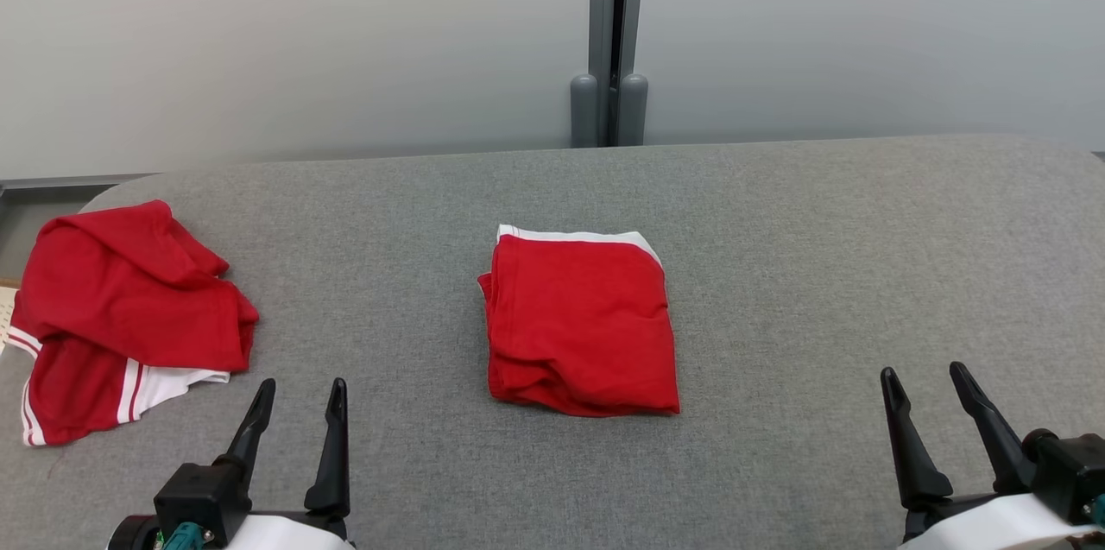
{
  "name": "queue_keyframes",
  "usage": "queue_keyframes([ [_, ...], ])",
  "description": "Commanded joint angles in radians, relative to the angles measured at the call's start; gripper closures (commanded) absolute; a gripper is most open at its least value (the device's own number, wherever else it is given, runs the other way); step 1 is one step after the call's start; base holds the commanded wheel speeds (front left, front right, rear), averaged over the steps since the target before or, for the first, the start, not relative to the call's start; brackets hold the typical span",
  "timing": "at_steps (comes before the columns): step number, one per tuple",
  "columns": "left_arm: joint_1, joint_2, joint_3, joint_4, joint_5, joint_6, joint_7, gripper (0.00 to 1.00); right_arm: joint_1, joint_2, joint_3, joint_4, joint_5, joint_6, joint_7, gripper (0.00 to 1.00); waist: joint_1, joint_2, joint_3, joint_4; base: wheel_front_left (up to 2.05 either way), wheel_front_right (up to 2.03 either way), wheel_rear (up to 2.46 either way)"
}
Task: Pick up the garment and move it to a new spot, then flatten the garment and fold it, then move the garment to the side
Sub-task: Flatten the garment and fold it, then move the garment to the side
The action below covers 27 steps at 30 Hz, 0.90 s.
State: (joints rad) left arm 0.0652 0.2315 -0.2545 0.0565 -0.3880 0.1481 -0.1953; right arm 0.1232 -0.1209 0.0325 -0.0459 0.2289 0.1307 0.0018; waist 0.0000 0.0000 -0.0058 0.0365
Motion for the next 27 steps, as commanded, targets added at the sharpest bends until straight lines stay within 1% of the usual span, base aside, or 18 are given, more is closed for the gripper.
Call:
queue_keyframes([
  [1, 0.007, 0.005, 0.002, 0.002, -0.005, 0.006, -0.001, 0.0, 0.006, 0.0, -0.005, -0.005, -0.004, 0.0, 0.009, 0.0, 0.0, 0.0, 0.0, 0.001, 0.0, 0.0, 0.0],
  [10, 0.002, 0.007, -0.005, 0.015, -0.009, 0.01, 0.002, 0.0, 0.012, 0.007, -0.018, -0.013, -0.01, 0.0, 0.016, 0.0, 0.0, 0.0, -0.005, 0.007, 0.0, 0.0, 0.0],
  [20, -0.034, 0.005, -0.011, 0.031, -0.011, 0.008, -0.006, 0.0, 0.004, 0.005, -0.029, 0.002, -0.01, 0.0, 0.019, 0.0, 0.0, 0.0, -0.001, 0.041, 0.0, 0.0, 0.0],
  [21, -0.042, 0.004, -0.013, 0.033, -0.01, 0.005, -0.008, 0.0, 0.0, 0.002, -0.029, 0.008, -0.007, 0.0, 0.021, 0.0, 0.0, 0.0, 0.002, 0.049, 0.0, 0.0, 0.0],
  [27, -0.131, -0.027, -0.045, 0.037, 0.005, -0.017, -0.022, 0.0, -0.081, -0.031, -0.016, 0.086, 0.01, 0.0, 0.015, 0.0, 0.0, 0.0, 0.077, 0.149, 0.0, 0.0, 0.0],
])
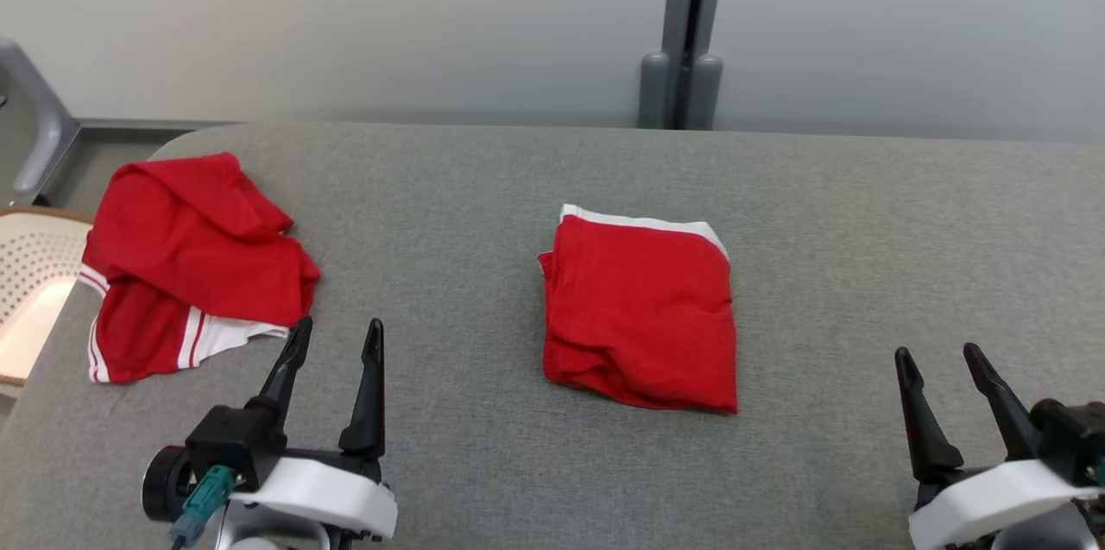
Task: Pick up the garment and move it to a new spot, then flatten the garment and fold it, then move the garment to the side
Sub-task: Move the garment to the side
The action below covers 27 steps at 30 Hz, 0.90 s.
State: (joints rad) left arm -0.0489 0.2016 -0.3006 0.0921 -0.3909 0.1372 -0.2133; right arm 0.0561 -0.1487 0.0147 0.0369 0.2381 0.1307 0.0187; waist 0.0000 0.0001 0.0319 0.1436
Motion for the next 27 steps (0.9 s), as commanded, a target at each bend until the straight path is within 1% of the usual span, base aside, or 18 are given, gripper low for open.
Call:
queue_keyframes([
  [1, -0.036, -0.002, -0.004, 0.005, 0.01, -0.01, -0.007, 0.0, -0.034, -0.009, 0.009, 0.021, 0.004, 0.0, -0.002, 0.0, 0.0, -0.0001, 0.056, 0.059, 0.0, 0.0, 0.0],
  [6, -0.121, -0.036, -0.017, 0.03, 0.018, -0.029, -0.031, 0.0, -0.157, -0.041, 0.069, 0.151, 0.027, 0.0, -0.02, 0.0, 0.0, -0.0001, 0.125, 0.13, 0.0, 0.0, 0.0],
  [11, -0.173, -0.069, -0.012, 0.06, 0.02, -0.044, -0.046, 0.0, -0.267, -0.041, 0.123, 0.317, 0.05, 0.0, -0.051, 0.0, 0.0, -0.0001, 0.167, 0.18, 0.0, 0.0, 0.0],
  [12, -0.181, -0.072, -0.009, 0.062, 0.021, -0.048, -0.048, 0.0, -0.281, -0.04, 0.128, 0.348, 0.053, 0.0, -0.057, 0.0, 0.0, -0.0001, 0.173, 0.187, 0.0, 0.0, 0.0],
  [13, -0.181, -0.072, -0.009, 0.062, 0.021, -0.048, -0.048, 0.0, -0.281, -0.04, 0.128, 0.348, 0.053, 0.0, -0.057, 0.0, 0.0, -0.0001, 0.173, 0.187, 0.0, 0.0, 0.0],
  [17, -0.201, -0.082, 0.005, 0.066, 0.032, -0.056, -0.052, 0.0, -0.325, -0.035, 0.145, 0.46, 0.069, 0.0, -0.07, 0.0, 0.0, -0.0001, 0.192, 0.205, 0.0, 0.0, 0.0],
  [21, -0.207, -0.093, 0.027, 0.047, 0.046, -0.06, -0.052, 0.0, -0.341, -0.028, 0.18, 0.526, 0.101, 0.0, -0.067, 0.0, 0.0, -0.0001, 0.202, 0.201, 0.0, 0.0, 0.0],
  [22, -0.205, -0.096, 0.033, 0.043, 0.051, -0.061, -0.052, 0.0, -0.342, -0.026, 0.189, 0.539, 0.11, 0.0, -0.061, 0.09, 0.0, -0.0001, 0.203, 0.197, 0.0, 0.0, 0.0],
  [23, -0.203, -0.097, 0.038, 0.039, 0.054, -0.063, -0.052, 0.0, -0.344, -0.026, 0.2, 0.549, 0.117, 0.0, -0.055, 0.51, 0.0, -0.0001, 0.205, 0.193, 0.0, 0.0, 0.0],
  [24, -0.201, -0.098, 0.043, 0.036, 0.059, -0.065, -0.052, 0.0, -0.349, -0.026, 0.21, 0.557, 0.124, 0.0, -0.055, 0.7, 0.0, -0.0001, 0.206, 0.187, 0.0, 0.0, 0.0],
  [25, -0.199, -0.1, 0.046, 0.033, 0.063, -0.066, -0.052, 0.0, -0.353, -0.026, 0.219, 0.562, 0.132, 0.0, -0.057, 0.78, 0.0, -0.0001, 0.207, 0.182, 0.0, 0.0, 0.0],
  [26, -0.197, -0.101, 0.049, 0.031, 0.07, -0.068, -0.052, 0.0, -0.357, -0.028, 0.23, 0.565, 0.136, 0.0, -0.06, 1.0, 0.0, -0.0001, 0.208, 0.175, 0.0, 0.0, 0.0],
  [27, -0.196, -0.101, 0.052, 0.028, 0.073, -0.071, -0.053, 0.0, -0.362, -0.031, 0.24, 0.566, 0.142, 0.0, -0.064, 1.0, 0.0, -0.0001, 0.208, 0.168, 0.0, 0.0, 0.0],
])
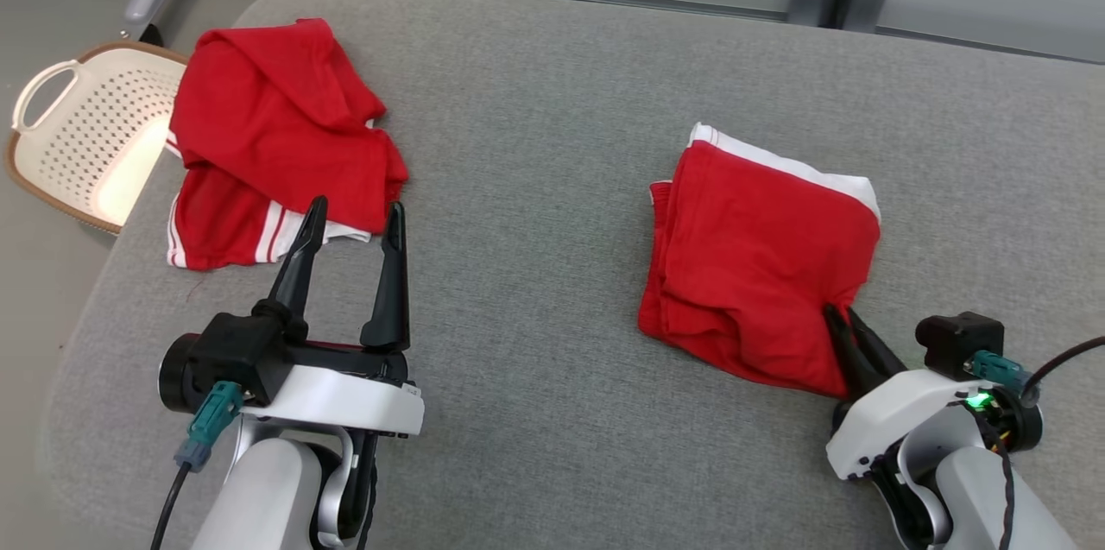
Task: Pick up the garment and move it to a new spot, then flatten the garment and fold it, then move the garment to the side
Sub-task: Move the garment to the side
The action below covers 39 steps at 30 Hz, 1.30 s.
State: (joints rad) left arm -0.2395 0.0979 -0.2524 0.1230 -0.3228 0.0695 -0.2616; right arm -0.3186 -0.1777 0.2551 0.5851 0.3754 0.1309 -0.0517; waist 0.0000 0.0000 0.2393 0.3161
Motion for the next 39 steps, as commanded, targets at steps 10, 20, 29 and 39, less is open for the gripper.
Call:
queue_keyframes([
  [10, 0.005, 0.021, 0.03, -0.044, 0.045, -0.009, -0.003, 0.0, -0.004, -0.022, 0.112, -0.042, 0.036, -0.001, -0.057, 1.0, 0.0, 0.0, 0.011, -0.184, 0.0, 0.0, 0.0],
  [20, -0.024, 0.072, 0.026, -0.074, 0.068, -0.017, 0.024, 0.0, -0.046, -0.089, 0.254, -0.038, 0.087, -0.001, -0.093, 1.0, 0.0, 0.0, 0.029, -0.464, 0.0, 0.0, 0.0],
  [29, -0.084, 0.091, -0.022, -0.139, 0.097, -0.036, 0.088, 0.0, -0.192, -0.173, 0.361, 0.002, 0.136, -0.001, -0.134, 1.0, 0.0, 0.0, 0.119, -0.6, 0.0, 0.0, 0.0],
  [39, -0.188, 0.1, -0.067, -0.207, 0.131, -0.062, 0.133, 0.0, -0.431, -0.347, 0.474, 0.076, 0.155, -0.001, -0.174, 1.0, 0.0, 0.0, 0.264, -0.616, 0.0, 0.0, 0.0],
])
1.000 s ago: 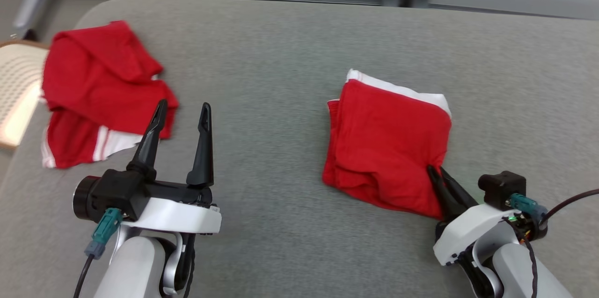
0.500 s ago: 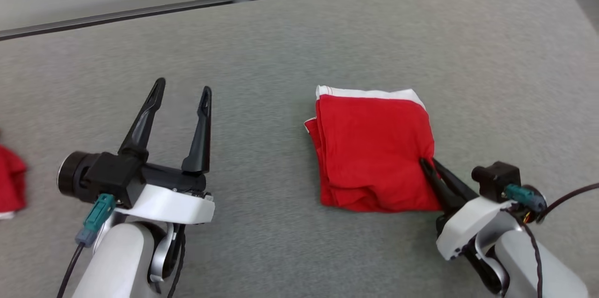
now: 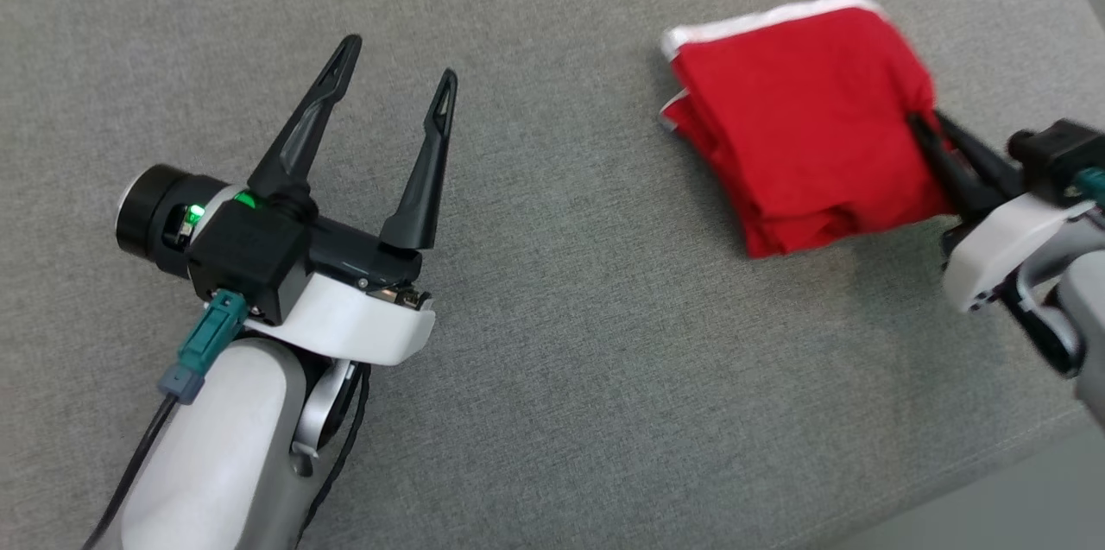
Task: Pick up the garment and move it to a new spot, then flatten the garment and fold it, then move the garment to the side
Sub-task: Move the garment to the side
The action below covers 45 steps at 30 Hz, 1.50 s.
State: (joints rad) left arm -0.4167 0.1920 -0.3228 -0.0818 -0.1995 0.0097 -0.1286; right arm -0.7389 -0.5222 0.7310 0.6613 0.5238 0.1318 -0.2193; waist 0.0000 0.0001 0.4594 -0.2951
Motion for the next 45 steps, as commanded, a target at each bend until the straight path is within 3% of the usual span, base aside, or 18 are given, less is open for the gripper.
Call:
queue_keyframes([
  [1, -0.027, 0.006, -0.003, -0.01, 0.011, -0.006, 0.002, 0.0, -0.033, -0.03, 0.007, 0.011, 0.008, -0.002, -0.008, 1.0, 0.0, -0.0001, 0.062, -0.002, 0.0, 0.0, 0.0],
  [11, -0.142, 0.009, -0.044, -0.089, 0.045, -0.031, 0.028, 0.0, -0.194, -0.279, 0.009, 0.126, 0.057, -0.002, 0.001, 1.0, 0.0, -0.0001, 0.21, 0.044, 0.0, 0.0, 0.0],
  [17, -0.172, 0.01, -0.052, -0.101, 0.049, -0.032, 0.024, 0.0, -0.245, -0.326, 0.009, 0.187, 0.074, -0.002, 0.023, 1.0, 0.0, -0.0001, 0.253, 0.066, 0.0, 0.0, 0.0],
  [18, -0.173, 0.01, -0.051, -0.098, 0.048, -0.029, 0.022, 0.0, -0.25, -0.316, 0.005, 0.2, 0.081, -0.002, 0.026, 0.71, 0.0, -0.0001, 0.255, 0.067, 0.0, 0.0, 0.0],
  [19, -0.174, 0.011, -0.049, -0.095, 0.047, -0.028, 0.021, 0.0, -0.258, -0.31, -0.002, 0.222, 0.082, -0.002, 0.031, 0.5, 0.0, -0.0001, 0.258, 0.068, 0.0, 0.0, 0.0],
  [20, -0.175, 0.011, -0.049, -0.092, 0.046, -0.027, 0.019, 0.0, -0.266, -0.305, -0.013, 0.252, 0.082, -0.002, 0.036, 0.09, 0.0, -0.0001, 0.26, 0.067, 0.0, 0.0, 0.0],
  [21, -0.172, 0.012, -0.047, -0.086, 0.044, -0.024, 0.013, 0.0, -0.271, -0.277, -0.036, 0.288, 0.088, -0.002, 0.02, 0.0, 0.0, -0.0001, 0.257, 0.064, 0.0, 0.0, 0.0],
  [25, -0.152, 0.012, -0.046, -0.057, 0.036, -0.019, 0.001, 0.0, -0.237, -0.218, -0.105, 0.372, 0.13, -0.002, -0.015, 0.0, 0.0, -0.0001, 0.224, 0.054, 0.0, 0.0, 0.0],
  [30, -0.109, 0.015, -0.033, -0.022, 0.016, -0.004, -0.016, 0.0, -0.145, -0.148, -0.191, 0.366, 0.19, -0.002, -0.046, 0.0, 0.0, -0.0001, 0.152, 0.025, 0.0, 0.0, 0.0],
  [37, -0.028, 0.031, -0.01, 0.007, -0.01, 0.02, -0.026, 0.0, 0.034, -0.059, -0.395, 0.184, 0.17, -0.002, -0.046, 0.0, 0.0, -0.0001, 0.058, -0.011, 0.0, 0.0, 0.0],
  [41, 0.031, 0.035, 0.006, 0.019, -0.03, 0.038, -0.033, 0.0, 0.18, 0.041, -0.543, 0.011, 0.092, -0.002, -0.047, 0.0, 0.0, -0.0001, 0.002, -0.018, 0.0, 0.0, 0.0],
  [45, 0.08, 0.028, 0.017, 0.027, -0.05, 0.057, -0.042, 0.0, 0.316, 0.148, -0.627, -0.155, -0.012, -0.002, -0.047, 0.0, 0.0, -0.0001, -0.046, 0.0, 0.0, 0.0, 0.0],
])
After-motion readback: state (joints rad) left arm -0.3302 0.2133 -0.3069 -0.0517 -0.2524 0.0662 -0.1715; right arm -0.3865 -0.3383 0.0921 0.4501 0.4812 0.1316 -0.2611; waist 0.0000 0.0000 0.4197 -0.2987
